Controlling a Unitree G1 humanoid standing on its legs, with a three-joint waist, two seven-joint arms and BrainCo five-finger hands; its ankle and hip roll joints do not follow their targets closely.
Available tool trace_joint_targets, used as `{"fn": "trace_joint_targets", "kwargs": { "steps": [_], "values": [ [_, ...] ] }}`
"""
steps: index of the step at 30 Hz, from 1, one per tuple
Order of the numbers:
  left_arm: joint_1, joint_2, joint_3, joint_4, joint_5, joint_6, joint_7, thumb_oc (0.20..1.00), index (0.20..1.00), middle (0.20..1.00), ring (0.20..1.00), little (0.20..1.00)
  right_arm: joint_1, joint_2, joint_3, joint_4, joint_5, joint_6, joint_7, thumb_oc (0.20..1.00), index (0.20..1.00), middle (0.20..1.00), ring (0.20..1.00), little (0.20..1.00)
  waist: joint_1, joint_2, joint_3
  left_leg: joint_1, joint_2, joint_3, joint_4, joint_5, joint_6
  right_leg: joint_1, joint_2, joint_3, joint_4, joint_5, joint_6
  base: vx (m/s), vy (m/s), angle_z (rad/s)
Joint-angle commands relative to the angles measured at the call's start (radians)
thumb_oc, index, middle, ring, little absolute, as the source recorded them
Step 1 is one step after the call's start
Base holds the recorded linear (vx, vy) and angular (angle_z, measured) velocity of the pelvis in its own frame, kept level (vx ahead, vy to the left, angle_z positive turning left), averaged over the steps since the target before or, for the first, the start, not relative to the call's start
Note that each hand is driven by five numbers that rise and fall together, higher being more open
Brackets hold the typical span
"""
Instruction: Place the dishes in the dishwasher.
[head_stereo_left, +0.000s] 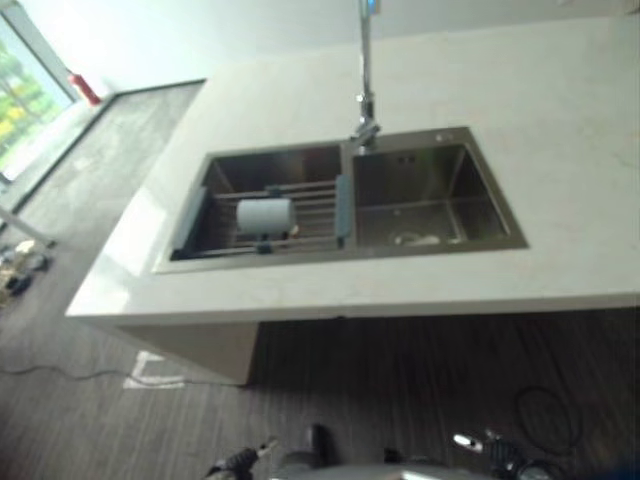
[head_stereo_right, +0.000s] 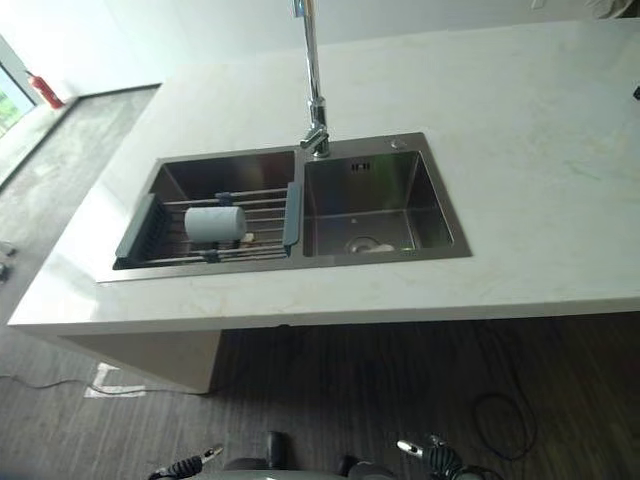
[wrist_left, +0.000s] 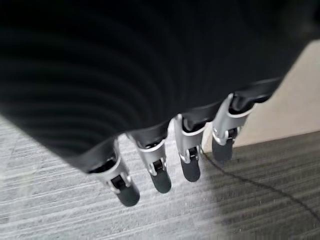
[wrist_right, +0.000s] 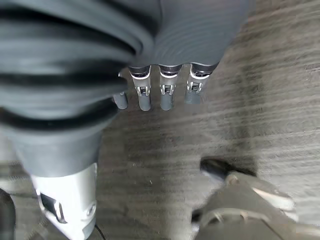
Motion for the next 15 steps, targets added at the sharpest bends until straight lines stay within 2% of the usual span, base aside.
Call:
{"fn": "trace_joint_targets", "kwargs": {
  "steps": [1,2,5,10,13,15],
  "values": [
    [0.000,0.068,0.009,-0.023,-0.012,-0.024,0.038,1.000,1.000,1.000,1.000,1.000,-0.043,0.025,0.033,-0.043,0.023,-0.015,0.048,1.000,1.000,1.000,1.000,1.000,0.045,-0.006,0.022,0.027,0.058,-0.015,0.002,-0.077,-0.085,0.013,-0.239,0.027,-0.105,0.087,0.172,0.04,-0.168,-0.07],
    [0.003,0.066,0.037,-0.011,-0.067,-0.022,0.030,1.000,1.000,1.000,1.000,1.000,-0.044,0.027,0.049,-0.029,-0.011,-0.016,0.038,1.000,1.000,1.000,1.000,1.000,0.048,-0.014,0.010,0.020,0.065,0.008,0.002,-0.077,-0.090,0.019,-0.234,0.022,-0.172,0.105,0.174,0.04,-0.130,-0.20],
    [0.020,0.042,0.038,-0.002,-0.056,-0.048,0.019,1.000,1.000,1.000,1.000,1.000,-0.024,0.022,0.030,-0.020,0.008,0.004,0.013,1.000,1.000,1.000,1.000,1.000,0.041,-0.022,-0.008,0.028,0.076,0.046,0.002,-0.083,-0.107,0.060,-0.233,0.000,-0.249,0.126,0.176,0.08,-0.013,-0.41],
    [0.025,0.034,0.065,0.002,-0.128,-0.062,0.039,1.000,1.000,1.000,1.000,1.000,0.009,0.027,-0.016,0.007,0.029,0.036,0.002,1.000,1.000,1.000,1.000,1.000,0.030,-0.030,-0.021,0.041,0.080,0.067,0.002,-0.093,-0.114,0.086,-0.243,-0.017,-0.284,0.145,0.185,0.05,0.041,-0.02],
    [0.024,0.040,0.095,0.004,-0.218,-0.108,0.042,1.000,1.000,1.000,1.000,1.000,0.019,0.027,-0.048,0.033,0.077,0.048,-0.002,1.000,1.000,1.000,1.000,1.000,0.026,-0.028,-0.025,0.049,0.078,0.064,0.002,-0.098,-0.111,0.091,-0.246,-0.012,-0.279,0.140,0.184,0.05,0.080,0.01],
    [0.027,0.045,0.144,-0.003,-0.341,-0.175,0.042,1.000,1.000,1.000,1.000,1.000,0.028,0.022,-0.079,0.049,0.087,0.048,0.006,1.000,1.000,1.000,1.000,1.000,0.027,-0.026,-0.028,0.056,0.075,0.061,0.002,-0.101,-0.110,0.098,-0.249,-0.012,-0.278,0.138,0.185,0.05,0.096,0.01]
  ]
}}
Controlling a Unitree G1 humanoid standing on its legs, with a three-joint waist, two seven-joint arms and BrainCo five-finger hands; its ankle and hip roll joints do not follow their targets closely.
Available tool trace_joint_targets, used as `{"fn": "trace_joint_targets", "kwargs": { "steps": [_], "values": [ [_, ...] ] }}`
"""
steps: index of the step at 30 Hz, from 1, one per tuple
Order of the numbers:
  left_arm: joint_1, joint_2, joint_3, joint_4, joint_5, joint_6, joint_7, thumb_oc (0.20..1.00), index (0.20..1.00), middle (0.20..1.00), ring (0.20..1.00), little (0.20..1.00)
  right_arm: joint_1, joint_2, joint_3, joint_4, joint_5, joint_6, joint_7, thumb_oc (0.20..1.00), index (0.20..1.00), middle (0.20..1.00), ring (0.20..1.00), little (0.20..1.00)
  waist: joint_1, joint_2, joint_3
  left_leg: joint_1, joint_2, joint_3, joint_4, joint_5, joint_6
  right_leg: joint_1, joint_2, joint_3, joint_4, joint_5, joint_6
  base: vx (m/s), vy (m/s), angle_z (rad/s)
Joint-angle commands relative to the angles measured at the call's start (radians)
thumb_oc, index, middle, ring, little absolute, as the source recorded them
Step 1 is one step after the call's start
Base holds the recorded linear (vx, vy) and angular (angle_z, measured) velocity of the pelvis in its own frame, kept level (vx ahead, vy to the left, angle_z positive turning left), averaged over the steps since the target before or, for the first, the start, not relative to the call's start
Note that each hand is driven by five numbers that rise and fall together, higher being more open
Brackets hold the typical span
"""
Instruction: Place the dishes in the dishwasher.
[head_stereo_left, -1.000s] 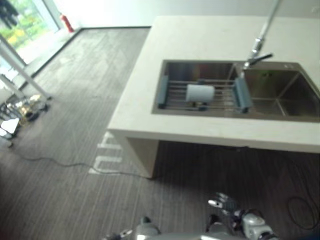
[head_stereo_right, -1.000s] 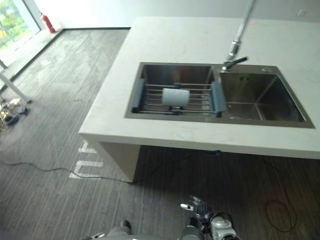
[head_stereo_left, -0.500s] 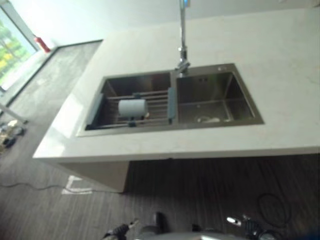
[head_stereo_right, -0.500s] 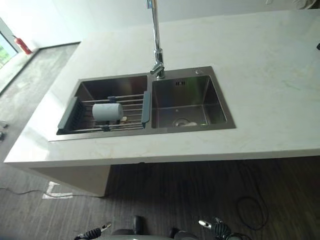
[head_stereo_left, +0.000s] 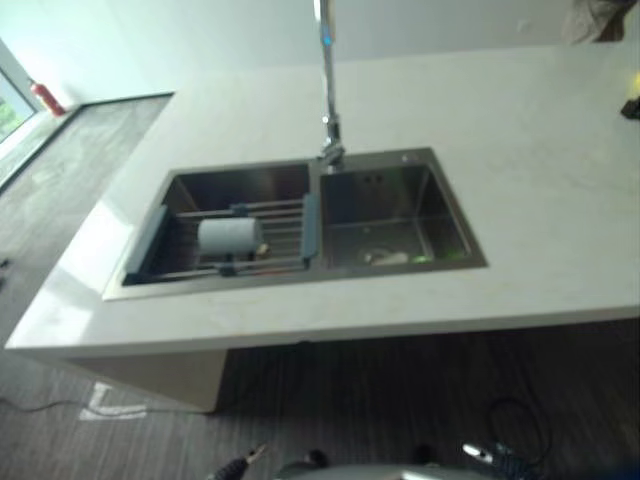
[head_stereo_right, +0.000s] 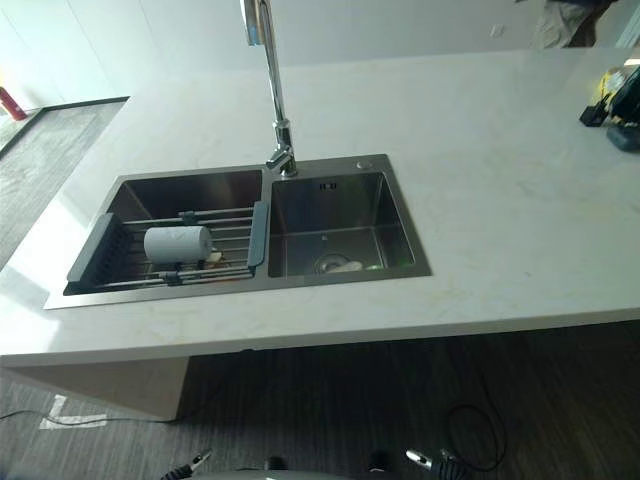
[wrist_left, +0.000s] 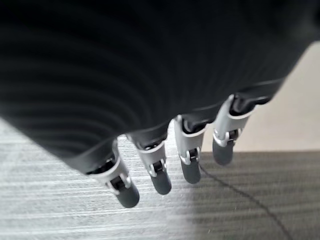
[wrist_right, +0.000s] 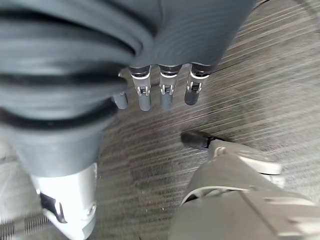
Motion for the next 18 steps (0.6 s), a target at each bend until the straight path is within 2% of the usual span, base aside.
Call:
{"fn": "trace_joint_targets", "kwargs": {
  "steps": [1,4,5,10,15,18],
  "values": [
    [-0.049,0.040,0.064,0.020,-0.174,-0.126,0.022,1.000,1.000,1.000,1.000,1.000,-0.059,0.000,-0.024,0.035,0.030,-0.002,0.001,1.000,1.000,1.000,1.000,1.000,-0.001,0.001,0.042,0.004,-0.016,-0.002,0.008,-0.074,0.011,0.062,-0.060,-0.011,0.026,-0.095,0.060,0.01,0.074,0.02],
    [-0.046,0.069,0.122,-0.028,-0.251,-0.195,0.056,1.000,1.000,1.000,1.000,1.000,-0.055,-0.012,-0.039,0.033,0.041,0.000,0.002,1.000,1.000,1.000,1.000,1.000,0.008,0.006,0.036,-0.002,-0.017,-0.008,0.008,-0.071,0.012,0.062,-0.065,-0.021,0.028,-0.097,0.060,0.00,0.054,0.02],
    [-0.042,0.081,0.141,-0.044,-0.264,-0.202,0.061,1.000,1.000,1.000,1.000,1.000,-0.052,-0.016,-0.044,0.032,0.044,0.001,0.003,1.000,1.000,1.000,1.000,1.000,0.011,0.007,0.033,-0.004,-0.016,-0.009,0.008,-0.070,0.011,0.062,-0.066,-0.025,0.028,-0.098,0.061,0.01,0.057,0.04],
    [-0.005,0.194,0.297,-0.125,-0.305,-0.329,0.107,1.000,1.000,1.000,1.000,1.000,-0.032,-0.043,-0.070,0.040,0.037,-0.004,0.015,1.000,1.000,1.000,1.000,1.000,0.029,0.023,0.027,-0.006,-0.015,-0.021,0.008,-0.067,0.011,0.073,-0.069,-0.043,0.032,-0.112,0.062,0.00,0.069,0.07],
    [0.008,0.288,0.380,-0.210,-0.237,-0.327,0.116,1.000,1.000,1.000,1.000,1.000,-0.016,-0.044,-0.076,0.050,0.038,-0.022,0.014,1.000,1.000,1.000,1.000,1.000,0.049,0.028,0.021,-0.007,-0.021,-0.030,0.008,-0.069,0.019,0.080,-0.076,-0.058,0.042,-0.120,0.067,0.00,0.064,0.06],
    [-0.009,0.297,0.381,-0.242,-0.146,-0.327,0.143,1.000,1.000,1.000,1.000,1.000,-0.019,-0.039,-0.091,0.041,0.042,-0.025,0.001,1.000,1.000,1.000,1.000,1.000,0.059,0.024,0.015,-0.006,-0.038,-0.039,0.008,-0.076,0.035,0.075,-0.096,-0.062,0.083,-0.130,0.076,0.02,0.149,0.06]
  ]
}}
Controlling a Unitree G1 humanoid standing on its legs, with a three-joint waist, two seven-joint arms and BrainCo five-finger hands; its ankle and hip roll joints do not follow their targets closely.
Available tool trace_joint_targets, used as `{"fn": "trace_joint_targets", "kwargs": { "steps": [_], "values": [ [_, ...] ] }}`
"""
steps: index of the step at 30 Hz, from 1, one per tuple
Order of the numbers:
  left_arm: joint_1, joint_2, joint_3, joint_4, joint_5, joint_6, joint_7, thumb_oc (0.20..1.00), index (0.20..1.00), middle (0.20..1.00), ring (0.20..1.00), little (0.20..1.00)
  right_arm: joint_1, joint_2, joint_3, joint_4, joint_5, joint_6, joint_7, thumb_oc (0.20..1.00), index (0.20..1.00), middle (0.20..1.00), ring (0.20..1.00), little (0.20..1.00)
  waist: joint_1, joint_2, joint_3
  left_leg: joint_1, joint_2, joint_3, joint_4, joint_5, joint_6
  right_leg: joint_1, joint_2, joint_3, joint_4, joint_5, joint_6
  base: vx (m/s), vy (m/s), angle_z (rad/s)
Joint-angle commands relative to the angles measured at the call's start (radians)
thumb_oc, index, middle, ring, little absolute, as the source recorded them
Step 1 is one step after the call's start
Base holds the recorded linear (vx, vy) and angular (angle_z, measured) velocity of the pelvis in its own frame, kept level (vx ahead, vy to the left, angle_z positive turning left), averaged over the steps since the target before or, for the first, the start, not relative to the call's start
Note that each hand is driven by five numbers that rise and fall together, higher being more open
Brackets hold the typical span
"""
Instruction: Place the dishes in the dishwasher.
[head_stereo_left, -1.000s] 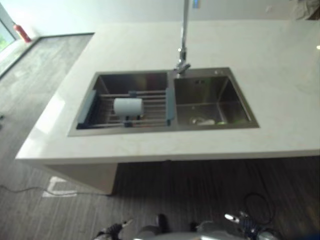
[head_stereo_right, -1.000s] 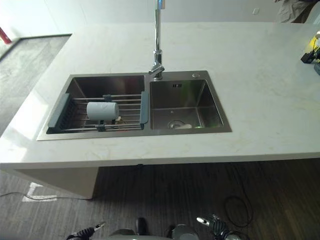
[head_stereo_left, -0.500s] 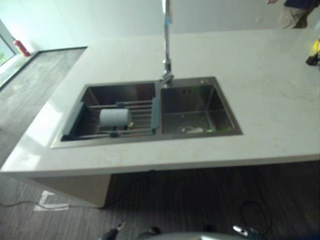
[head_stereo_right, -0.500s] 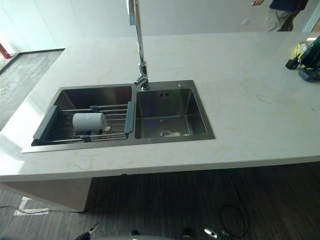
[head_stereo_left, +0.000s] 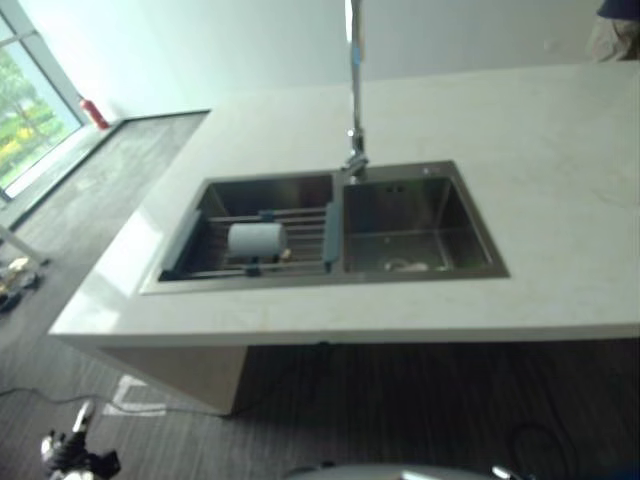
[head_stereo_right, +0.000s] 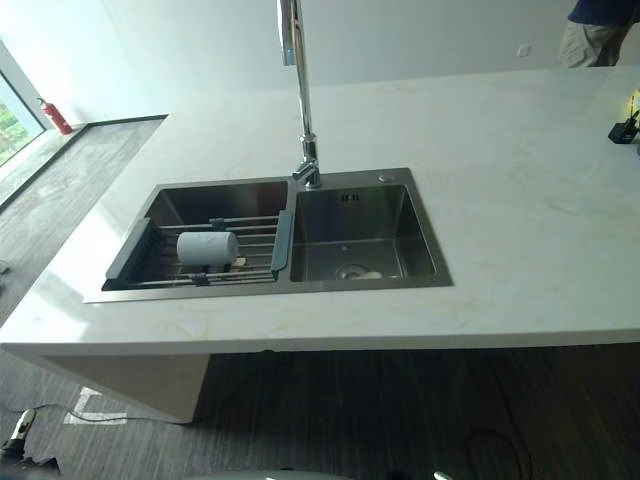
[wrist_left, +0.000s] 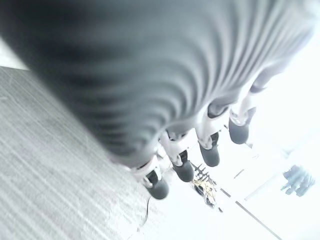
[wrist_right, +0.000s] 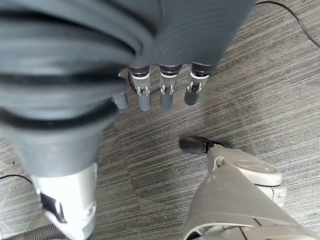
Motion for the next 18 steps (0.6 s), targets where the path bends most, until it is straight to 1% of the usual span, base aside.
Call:
{"fn": "trace_joint_targets", "kwargs": {
  "steps": [1,3,4,5,6,7,8,9,10,11,12,13,15,16,17,18],
  "values": [
    [-0.084,0.025,0.014,-0.009,0.118,-0.051,0.053,1.000,1.000,1.000,1.000,1.000,-0.077,0.022,-0.025,0.036,0.032,-0.021,-0.010,1.000,1.000,1.000,1.000,1.000,0.014,-0.015,0.045,-0.003,-0.012,-0.010,0.008,-0.081,0.031,0.055,-0.069,-0.026,0.098,-0.142,0.061,0.00,0.130,0.11],
    [-0.108,0.049,0.016,-0.015,0.144,-0.063,0.126,1.000,1.000,1.000,1.000,1.000,-0.084,0.025,-0.030,0.032,0.043,-0.014,-0.017,1.000,1.000,1.000,1.000,1.000,0.017,-0.012,0.047,-0.003,-0.024,-0.019,0.008,-0.084,0.045,0.040,-0.084,-0.024,0.148,-0.151,0.065,-0.01,0.132,0.11],
    [-0.116,0.070,0.028,-0.020,0.167,-0.077,0.171,1.000,1.000,1.000,1.000,1.000,-0.090,0.026,-0.030,0.027,0.049,-0.006,-0.022,1.000,1.000,1.000,1.000,1.000,0.017,-0.011,0.049,-0.002,-0.034,-0.022,0.008,-0.086,0.054,0.026,-0.094,-0.020,0.179,-0.145,0.067,-0.01,0.158,0.07],
    [-0.117,0.123,0.063,-0.039,0.196,-0.092,0.225,1.000,1.000,1.000,1.000,1.000,-0.093,0.029,-0.032,0.016,0.067,0.004,-0.027,1.000,1.000,1.000,1.000,1.000,0.015,-0.007,0.054,-0.002,-0.049,-0.030,0.008,-0.090,0.071,0.001,-0.103,0.000,0.238,-0.128,0.068,0.00,0.156,0.00],
    [-0.116,0.165,0.086,-0.047,0.211,-0.105,0.246,1.000,1.000,1.000,1.000,1.000,-0.093,0.031,-0.034,0.012,0.083,0.006,-0.029,1.000,1.000,1.000,1.000,1.000,0.011,-0.004,0.057,-0.003,-0.059,-0.034,0.008,-0.092,0.082,-0.015,-0.103,0.020,0.276,-0.123,0.067,0.01,0.140,0.01],
    [-0.112,0.218,0.118,-0.059,0.226,-0.112,0.260,1.000,1.000,1.000,1.000,1.000,-0.091,0.033,-0.037,0.008,0.096,0.008,-0.027,1.000,1.000,1.000,1.000,1.000,0.007,-0.001,0.061,-0.002,-0.068,-0.040,0.008,-0.095,0.093,-0.039,-0.099,0.042,0.329,-0.114,0.067,0.01,0.086,-0.04],
    [-0.108,0.272,0.150,-0.066,0.222,-0.108,0.250,1.000,1.000,1.000,1.000,1.000,-0.089,0.034,-0.037,0.004,0.105,0.010,-0.025,1.000,1.000,1.000,1.000,1.000,0.003,0.004,0.066,-0.002,-0.073,-0.040,0.008,-0.096,0.101,-0.063,-0.090,0.055,0.369,-0.107,0.067,0.01,0.036,-0.01],
    [-0.098,0.357,0.200,-0.092,0.242,-0.119,0.256,1.000,1.000,1.000,1.000,1.000,-0.091,0.035,-0.030,0.000,0.097,0.017,-0.017,1.000,1.000,1.000,1.000,1.000,-0.003,0.009,0.073,0.000,-0.074,-0.029,0.008,-0.095,0.103,-0.103,-0.061,0.059,0.370,-0.104,0.070,0.01,-0.011,-0.06],
    [-0.096,0.377,0.210,-0.105,0.259,-0.127,0.264,1.000,1.000,1.000,1.000,1.000,-0.091,0.037,-0.026,-0.001,0.090,0.016,-0.014,1.000,1.000,1.000,1.000,1.000,-0.005,0.010,0.075,0.000,-0.072,-0.025,0.008,-0.095,0.100,-0.112,-0.050,0.055,0.355,-0.103,0.071,0.03,-0.068,-0.14],
    [-0.097,0.421,0.226,-0.136,0.290,-0.139,0.272,1.000,1.000,1.000,1.000,1.000,-0.090,0.039,-0.011,-0.002,0.069,0.014,-0.012,1.000,1.000,1.000,1.000,1.000,-0.013,0.010,0.082,0.013,-0.074,-0.016,0.008,-0.108,0.099,-0.137,-0.034,0.042,0.323,-0.089,0.075,0.03,-0.083,-0.12],
    [-0.102,0.457,0.239,-0.158,0.303,-0.123,0.269,1.000,1.000,1.000,1.000,1.000,-0.091,0.040,0.002,-0.005,0.056,0.016,-0.016,1.000,1.000,1.000,1.000,1.000,-0.014,0.012,0.086,0.018,-0.069,-0.004,0.008,-0.109,0.096,-0.132,-0.035,0.031,0.312,-0.097,0.072,0.07,-0.179,-0.06],
    [-0.135,0.515,0.231,-0.201,0.339,-0.092,0.262,1.000,1.000,1.000,1.000,1.000,-0.091,0.036,0.018,0.002,0.046,0.017,-0.018,1.000,1.000,1.000,1.000,1.000,-0.019,0.014,0.080,0.013,-0.059,0.003,0.008,-0.105,0.090,-0.099,-0.008,0.040,0.257,-0.134,0.055,0.07,-0.208,0.14],
    [-0.176,0.552,0.194,-0.254,0.375,-0.055,0.252,1.000,1.000,1.000,1.000,1.000,-0.088,0.030,0.025,0.016,0.088,0.031,-0.025,1.000,1.000,1.000,1.000,1.000,-0.027,0.010,0.068,0.015,-0.048,0.012,0.009,-0.098,0.079,-0.058,0.019,0.053,0.192,-0.151,0.040,0.09,-0.232,0.27],
    [-0.210,0.553,0.148,-0.299,0.402,-0.023,0.252,1.000,1.000,1.000,1.000,1.000,-0.088,0.022,0.008,0.027,0.100,0.053,-0.025,1.000,1.000,1.000,1.000,1.000,-0.040,0.000,0.056,0.026,-0.043,0.049,0.037,-0.112,0.073,-0.034,0.024,0.053,0.155,-0.155,0.035,0.09,-0.181,0.24],
    [-0.229,0.548,0.118,-0.328,0.411,-0.009,0.254,1.000,1.000,1.000,1.000,1.000,-0.085,0.018,0.002,0.030,0.096,0.052,-0.032,1.000,1.000,1.000,1.000,1.000,-0.052,-0.010,0.058,0.015,-0.047,0.059,0.116,-0.143,0.077,-0.029,0.025,0.069,0.152,-0.161,0.024,0.09,-0.159,0.19],
    [-0.241,0.543,0.092,-0.359,0.408,-0.012,0.259,1.000,1.000,1.000,1.000,1.000,-0.083,0.012,-0.003,0.025,0.084,0.048,-0.043,1.000,1.000,1.000,1.000,1.000,-0.053,-0.027,0.073,-0.041,-0.054,0.033,0.260,-0.169,0.077,-0.024,0.025,0.100,0.152,-0.160,0.006,0.04,-0.104,0.14]
  ]
}}
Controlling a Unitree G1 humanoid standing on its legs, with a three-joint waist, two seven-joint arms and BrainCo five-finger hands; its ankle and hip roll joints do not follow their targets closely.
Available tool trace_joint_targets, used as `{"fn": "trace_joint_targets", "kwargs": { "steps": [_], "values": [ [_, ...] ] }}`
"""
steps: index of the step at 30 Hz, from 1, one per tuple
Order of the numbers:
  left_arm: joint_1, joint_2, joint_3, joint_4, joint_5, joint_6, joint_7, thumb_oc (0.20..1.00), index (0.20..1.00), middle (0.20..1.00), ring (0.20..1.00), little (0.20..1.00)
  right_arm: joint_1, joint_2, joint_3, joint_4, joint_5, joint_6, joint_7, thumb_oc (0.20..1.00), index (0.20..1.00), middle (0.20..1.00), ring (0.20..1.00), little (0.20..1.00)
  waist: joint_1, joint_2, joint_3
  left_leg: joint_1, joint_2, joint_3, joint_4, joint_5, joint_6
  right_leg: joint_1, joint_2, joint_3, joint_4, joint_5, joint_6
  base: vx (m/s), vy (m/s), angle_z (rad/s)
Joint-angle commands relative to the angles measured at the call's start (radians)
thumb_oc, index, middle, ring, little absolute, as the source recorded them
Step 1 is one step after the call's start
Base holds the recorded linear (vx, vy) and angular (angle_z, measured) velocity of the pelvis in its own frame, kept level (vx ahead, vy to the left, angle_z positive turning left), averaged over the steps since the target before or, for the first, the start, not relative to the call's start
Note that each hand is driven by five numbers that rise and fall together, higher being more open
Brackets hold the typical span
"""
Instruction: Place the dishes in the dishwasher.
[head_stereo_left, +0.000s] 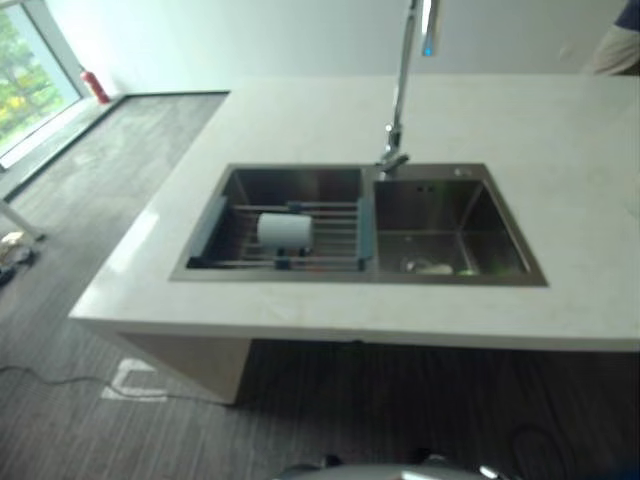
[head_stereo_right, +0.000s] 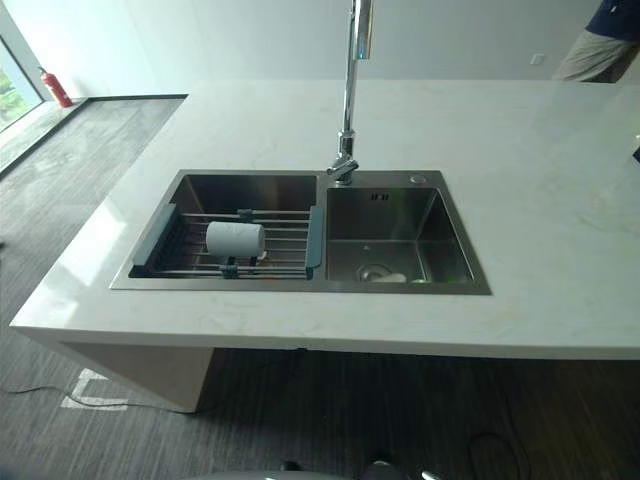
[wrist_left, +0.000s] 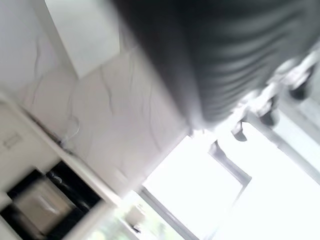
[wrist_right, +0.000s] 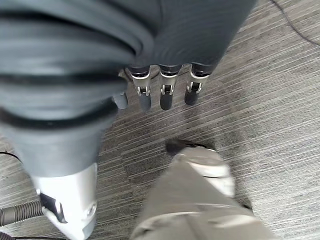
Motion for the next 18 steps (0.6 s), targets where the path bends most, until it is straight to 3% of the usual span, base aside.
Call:
{"fn": "trace_joint_targets", "kwargs": {
  "steps": [1,2,3,4,5,7,9,18],
  "values": [
    [-0.065,-0.033,-0.018,-0.015,0.055,0.012,0.002,1.000,1.000,1.000,1.000,1.000,-0.069,-0.027,-0.021,0.026,0.039,-0.001,-0.034,1.000,1.000,1.000,1.000,1.000,-0.026,-0.020,0.068,-0.097,0.010,0.015,0.340,-0.144,0.016,0.086,-0.007,0.073,-0.029,-0.043,0.019,-0.04,-0.008,0.34],
    [-0.068,-0.044,-0.034,-0.071,0.058,0.032,0.008,1.000,1.000,1.000,1.000,1.000,-0.081,-0.048,-0.019,0.024,0.103,-0.007,-0.044,1.000,1.000,1.000,1.000,1.000,-0.007,-0.024,0.083,-0.155,0.017,-0.035,0.325,-0.126,0.007,0.074,-0.004,0.101,-0.024,-0.043,0.011,-0.08,0.129,0.32],
    [-0.062,-0.043,-0.045,-0.106,0.051,0.046,0.033,1.000,1.000,1.000,1.000,1.000,-0.094,-0.062,-0.025,0.029,0.119,-0.014,-0.034,1.000,1.000,1.000,1.000,1.000,0.002,-0.016,0.096,-0.193,0.062,-0.048,0.268,-0.076,-0.024,0.080,-0.001,0.105,-0.025,-0.056,0.008,-0.05,0.291,-0.15],
    [-0.055,-0.053,-0.051,-0.140,0.052,0.053,0.065,1.000,1.000,1.000,1.000,1.000,-0.100,-0.073,-0.037,0.030,0.114,-0.021,-0.021,1.000,1.000,1.000,1.000,1.000,0.003,-0.003,0.109,-0.189,0.096,-0.025,0.220,-0.036,-0.045,0.095,-0.007,0.083,-0.024,-0.071,0.008,0.02,0.308,-0.47],
    [-0.057,-0.080,-0.047,-0.185,0.083,0.083,0.093,1.000,1.000,1.000,1.000,1.000,-0.094,-0.072,-0.056,0.015,0.098,-0.021,-0.030,1.000,1.000,1.000,1.000,1.000,0.000,0.004,0.105,-0.163,0.109,-0.009,0.178,-0.017,-0.052,0.102,-0.022,0.062,-0.027,-0.067,0.018,0.05,0.295,-0.67],
    [-0.049,-0.102,-0.045,-0.198,0.111,0.071,0.128,1.000,1.000,1.000,1.000,1.000,-0.073,-0.058,-0.082,-0.003,0.094,-0.019,-0.024,1.000,1.000,1.000,1.000,1.000,-0.007,0.021,0.084,-0.093,0.117,0.001,0.047,0.008,-0.058,0.098,-0.060,0.027,-0.030,-0.051,0.048,0.08,0.255,-0.15],
    [-0.045,-0.097,-0.025,-0.176,0.133,0.059,0.140,1.000,1.000,1.000,1.000,1.000,-0.051,-0.030,-0.076,0.011,0.046,-0.023,-0.024,1.000,1.000,1.000,1.000,1.000,-0.014,0.028,0.056,-0.041,0.105,0.009,-0.005,-0.002,-0.063,0.093,-0.097,-0.003,-0.049,-0.017,0.080,0.13,0.151,0.01],
    [-0.022,-0.032,0.016,-0.131,0.114,0.044,0.052,1.000,1.000,1.000,1.000,1.000,-0.038,0.010,-0.033,0.022,0.037,-0.031,-0.037,1.000,1.000,1.000,1.000,1.000,-0.014,0.017,0.016,-0.015,0.111,0.054,-0.005,-0.032,-0.068,0.126,-0.094,-0.025,-0.149,0.022,0.100,0.04,-0.007,-0.02]
  ]
}}
